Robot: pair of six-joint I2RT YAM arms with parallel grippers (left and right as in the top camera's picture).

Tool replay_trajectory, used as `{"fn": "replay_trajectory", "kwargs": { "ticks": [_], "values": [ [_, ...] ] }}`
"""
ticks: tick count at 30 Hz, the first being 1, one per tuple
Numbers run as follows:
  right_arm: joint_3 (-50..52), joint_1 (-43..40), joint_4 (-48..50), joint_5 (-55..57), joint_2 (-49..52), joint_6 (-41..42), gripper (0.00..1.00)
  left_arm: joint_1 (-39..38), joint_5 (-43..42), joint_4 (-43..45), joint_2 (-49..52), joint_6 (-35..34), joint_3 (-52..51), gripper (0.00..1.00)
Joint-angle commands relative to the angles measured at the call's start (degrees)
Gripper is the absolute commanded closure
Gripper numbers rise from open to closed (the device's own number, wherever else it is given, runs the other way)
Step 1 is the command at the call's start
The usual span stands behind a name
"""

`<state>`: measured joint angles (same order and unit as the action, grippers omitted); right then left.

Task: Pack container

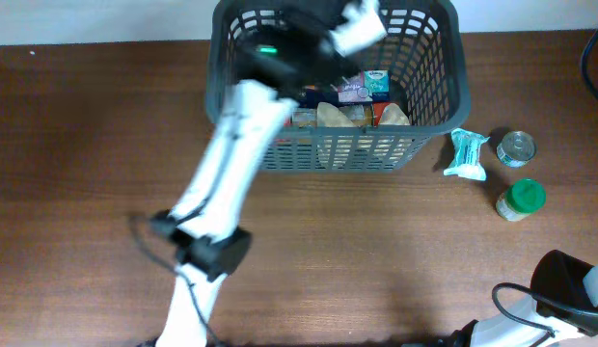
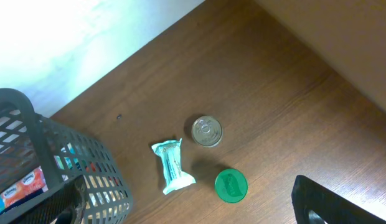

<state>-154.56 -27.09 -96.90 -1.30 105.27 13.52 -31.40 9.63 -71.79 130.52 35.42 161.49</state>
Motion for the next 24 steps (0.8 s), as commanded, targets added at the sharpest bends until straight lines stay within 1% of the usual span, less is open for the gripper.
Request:
{"fn": "replay_trajectory", "kwargs": {
  "ticks": [1,2,3,5,6,9,10,11,13,15,17,18,24],
  "values": [
    [0.1,-0.3,3.0,0.7,-0.5,0.3,0.01,5.9,4.1,-1.4,-8.8,-1.6,1.8,0.01],
    [0.1,-0.3,4.6,0.7,-0.5,0.3,0.01,7.8,4.8,-2.1,-10.2,-1.6,1.8,0.01],
    [0.1,-0.3,6.1,0.7,-0.5,0.3,0.01,11.7,4.8,-3.1,-12.4,-2.9,1.8,0.00],
    [0.1,-0.3,7.6,0.7,-0.4,0.3,0.01,16.3,4.7,-3.3,-14.3,-5.4,1.6,0.00],
    [0.1,-0.3,10.1,0.7,-0.4,0.3,0.01,19.6,4.5,-3.3,-15.4,-6.5,1.2,0.00],
    [0.1,-0.3,14.4,-0.5,-0.4,0.3,0.01,27.9,0.0,-3.3,-17.6,-7.8,-0.7,0.00],
    [0.1,-0.3,14.7,-0.7,-0.4,0.3,0.01,30.6,-2.3,-3.3,-18.1,-7.8,-1.5,0.00],
    [0.1,-0.3,14.4,-0.8,-0.3,0.3,0.01,33.5,-4.6,-3.3,-18.4,-7.9,-2.4,0.03],
    [0.2,-0.3,12.3,-0.7,0.4,0.3,0.01,39.0,-7.1,-3.3,-18.5,-11.6,-4.7,0.07],
    [1.7,-0.3,10.3,-0.2,1.7,0.3,0.01,43.8,-7.1,-3.5,-18.2,-16.9,-8.1,0.07],
    [4.2,-0.3,9.3,0.1,3.3,0.3,0.01,47.3,-7.1,-4.0,-17.9,-19.5,-11.7,0.07],
    [6.1,-0.3,9.3,0.1,4.3,0.3,0.01,49.0,-7.1,-4.2,-17.7,-19.8,-14.1,0.01],
    [18.6,-0.3,12.3,0.1,11.7,0.3,0.00,54.8,-7.1,-4.1,-17.6,-19.8,-28.9,0.01]
  ]
}}
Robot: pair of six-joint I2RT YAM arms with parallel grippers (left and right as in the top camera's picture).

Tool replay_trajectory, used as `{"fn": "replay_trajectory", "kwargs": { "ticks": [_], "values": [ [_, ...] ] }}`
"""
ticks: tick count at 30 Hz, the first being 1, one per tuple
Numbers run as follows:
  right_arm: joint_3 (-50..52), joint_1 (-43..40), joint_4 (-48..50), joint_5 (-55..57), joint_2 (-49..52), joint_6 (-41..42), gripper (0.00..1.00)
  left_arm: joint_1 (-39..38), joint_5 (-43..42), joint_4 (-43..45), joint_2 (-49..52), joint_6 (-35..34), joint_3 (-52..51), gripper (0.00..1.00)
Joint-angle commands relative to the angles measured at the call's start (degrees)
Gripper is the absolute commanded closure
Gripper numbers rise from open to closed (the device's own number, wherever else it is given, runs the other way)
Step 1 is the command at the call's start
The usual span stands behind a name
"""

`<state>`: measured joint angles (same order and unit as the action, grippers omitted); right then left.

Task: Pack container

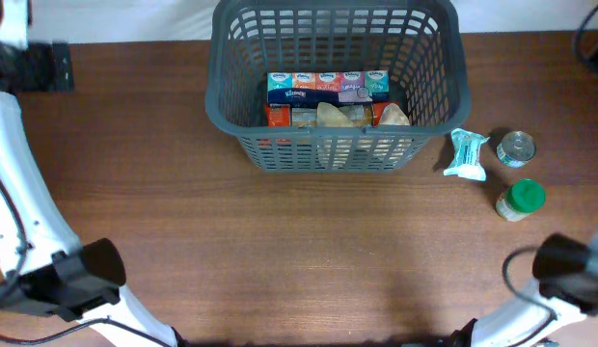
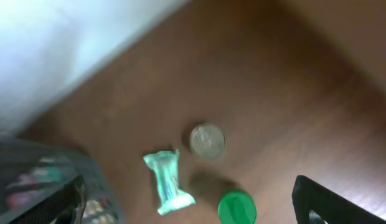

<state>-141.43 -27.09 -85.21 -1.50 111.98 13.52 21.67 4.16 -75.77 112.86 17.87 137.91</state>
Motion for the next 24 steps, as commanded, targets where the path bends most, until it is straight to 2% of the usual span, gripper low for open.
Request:
{"fn": "replay_trajectory", "kwargs": {
  "ticks": [1,10,13,17,24],
  "values": [
    [6.8,-0.3,1.0,0.3,6.2,0.3,0.00,2.1,-1.7,-0.1,0.1,-2.2,-7.5,0.01],
    [14.8,-0.2,1.7,1.1,14.5,-1.4,0.13,2.9,-1.6,-0.2,0.1,-2.2,-20.0,0.01],
    [16.3,-0.2,-1.1,1.6,14.5,-3.3,0.13,2.9,-1.6,-0.1,0.1,-2.2,-21.0,0.01],
    [16.5,-0.2,-4.7,2.5,14.5,-4.3,0.19,2.9,-1.6,-0.1,0.1,-2.2,-21.0,0.01],
    [16.6,-0.1,-10.9,3.1,12.6,-4.5,0.19,2.9,-1.6,-0.1,0.1,-2.2,-21.0,0.01]
  ]
}}
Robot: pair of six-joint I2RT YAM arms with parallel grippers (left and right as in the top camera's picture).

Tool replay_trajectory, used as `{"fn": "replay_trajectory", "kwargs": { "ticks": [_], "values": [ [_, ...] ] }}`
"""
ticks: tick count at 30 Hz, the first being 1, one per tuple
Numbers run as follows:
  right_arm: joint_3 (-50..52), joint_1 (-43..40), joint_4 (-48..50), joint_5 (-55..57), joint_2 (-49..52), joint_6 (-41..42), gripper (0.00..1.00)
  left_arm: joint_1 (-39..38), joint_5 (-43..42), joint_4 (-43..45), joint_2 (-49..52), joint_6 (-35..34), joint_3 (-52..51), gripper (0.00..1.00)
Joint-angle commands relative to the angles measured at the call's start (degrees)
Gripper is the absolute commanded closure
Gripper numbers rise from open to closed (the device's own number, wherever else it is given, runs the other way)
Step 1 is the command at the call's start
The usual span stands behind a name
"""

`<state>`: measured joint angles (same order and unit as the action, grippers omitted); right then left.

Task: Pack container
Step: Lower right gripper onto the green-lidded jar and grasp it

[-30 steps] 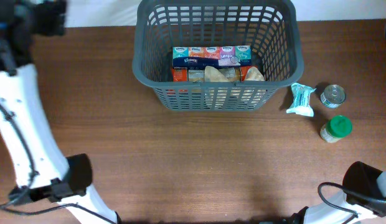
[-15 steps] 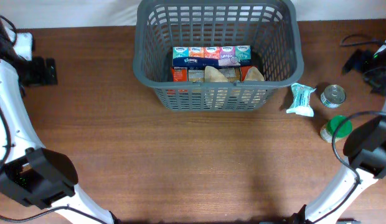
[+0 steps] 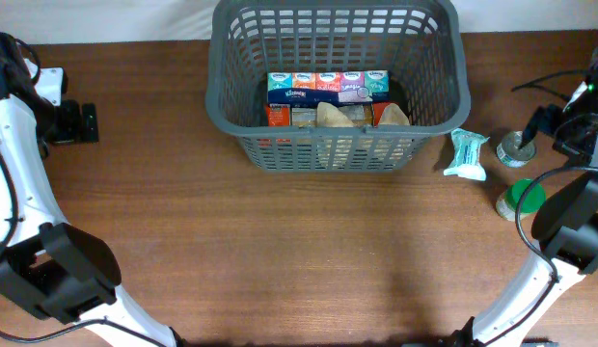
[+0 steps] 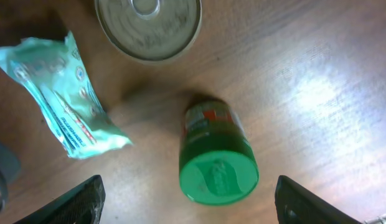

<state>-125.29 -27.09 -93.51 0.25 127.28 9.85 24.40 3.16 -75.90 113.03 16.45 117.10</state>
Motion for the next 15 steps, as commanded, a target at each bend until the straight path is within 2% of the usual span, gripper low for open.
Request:
{"fn": "replay_trajectory", "kwargs": {
  "ticks": [1,4,8,12,15],
  "values": [
    [0.5,0.1,-3.7,1.2,-3.7,-0.9,0.19,0.2,-0.6,0.0,-0.1,-0.8,-0.2,0.01],
    [0.6,1.7,-3.8,-1.8,-7.6,-2.4,0.18,0.2,-0.6,0.0,-0.1,-0.8,-0.2,0.01],
    [0.6,5.4,-3.8,1.8,-16.9,-2.2,0.17,0.2,-0.7,0.0,-0.1,-0.8,-0.2,0.01],
    [3.5,7.6,-3.7,7.1,-27.6,0.6,0.09,0.2,-0.6,0.0,-0.1,-0.8,-0.2,0.01],
    [11.8,6.1,1.9,10.1,-34.1,2.9,0.01,0.2,-0.6,0.0,-0.1,-0.8,-0.2,0.01]
  ]
}}
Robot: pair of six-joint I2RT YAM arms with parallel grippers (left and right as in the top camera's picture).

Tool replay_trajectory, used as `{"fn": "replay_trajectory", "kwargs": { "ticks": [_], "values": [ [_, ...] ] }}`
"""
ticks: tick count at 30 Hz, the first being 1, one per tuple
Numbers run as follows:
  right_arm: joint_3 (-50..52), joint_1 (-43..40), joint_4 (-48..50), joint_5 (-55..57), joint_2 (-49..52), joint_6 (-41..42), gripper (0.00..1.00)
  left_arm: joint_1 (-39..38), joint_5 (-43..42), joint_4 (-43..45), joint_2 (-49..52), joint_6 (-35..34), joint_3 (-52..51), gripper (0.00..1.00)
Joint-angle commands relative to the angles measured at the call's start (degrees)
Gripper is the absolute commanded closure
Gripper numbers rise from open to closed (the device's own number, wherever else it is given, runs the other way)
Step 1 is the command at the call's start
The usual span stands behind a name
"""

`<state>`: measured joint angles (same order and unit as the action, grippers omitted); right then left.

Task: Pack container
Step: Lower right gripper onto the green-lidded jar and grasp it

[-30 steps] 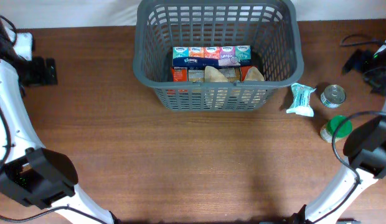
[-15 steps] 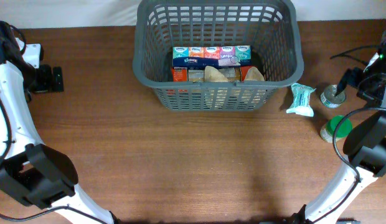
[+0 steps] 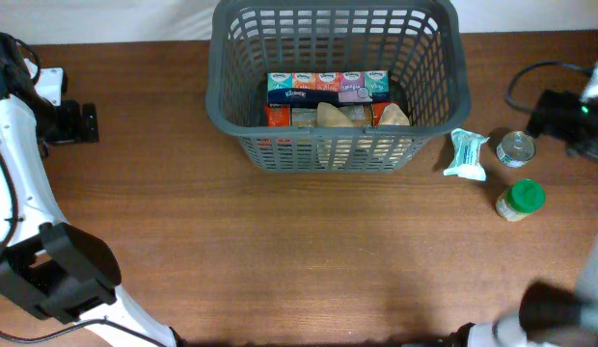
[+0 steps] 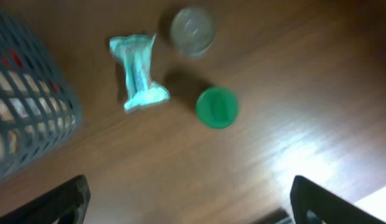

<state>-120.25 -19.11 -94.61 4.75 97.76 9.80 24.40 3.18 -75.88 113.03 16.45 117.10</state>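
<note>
The grey mesh basket [image 3: 444, 67] at the table's back holds tissue boxes [image 3: 328, 85] and wrapped items. To its right lie a teal packet [image 3: 466, 154], a tin can [image 3: 516, 148] and a green-lidded jar [image 3: 521, 199]. The right wrist view shows the packet [image 4: 138, 71], the can [image 4: 192, 30] and the jar [image 4: 216, 107] from well above, all blurred. My right gripper [image 4: 193, 211] is open and holds nothing; it hangs near the can [image 3: 561, 118]. My left gripper [image 3: 79, 123] is at the far left of the table, and its jaws are too small to read.
The basket's corner [image 4: 25, 112] fills the left of the right wrist view. A black cable [image 3: 530, 72] loops above the right arm. The right table edge runs close to the can and the jar.
The right wrist camera was close over the green-lidded jar; now it is farther off and takes in the packet, can, jar and basket corner. The left arm has not moved.
My left arm first reached into the basket while the right arm stayed low at the right. Then the left arm was at the far left of the table. Later the open right gripper hung close over the jar, and now it stands farther from it.
</note>
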Motion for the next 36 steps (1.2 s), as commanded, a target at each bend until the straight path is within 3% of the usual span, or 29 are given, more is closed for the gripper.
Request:
{"fn": "replay_trajectory", "kwargs": {
  "ticks": [1,8,11,19,36],
  "values": [
    [10.7,-3.1,5.8,5.6,-5.7,3.0,0.01,0.2,-0.7,0.0,-0.1,-0.8,-0.2,0.01],
    [30.2,-9.3,22.7,-2.2,-3.6,2.9,0.01,0.2,-0.7,0.0,-0.1,-0.8,-0.2,0.01],
    [33.8,-9.7,26.9,-3.3,-2.0,3.0,0.01,0.2,-0.7,0.0,-0.1,-0.8,-0.2,0.01],
    [36.0,-9.8,34.8,-2.7,2.6,4.3,0.01,0.2,-0.7,0.0,-0.1,-0.8,-0.2,0.01],
    [38.0,-9.8,34.3,-3.3,9.5,5.8,0.01,0.2,-0.7,0.0,-0.1,-0.8,-0.2,0.01]
  ]
}}
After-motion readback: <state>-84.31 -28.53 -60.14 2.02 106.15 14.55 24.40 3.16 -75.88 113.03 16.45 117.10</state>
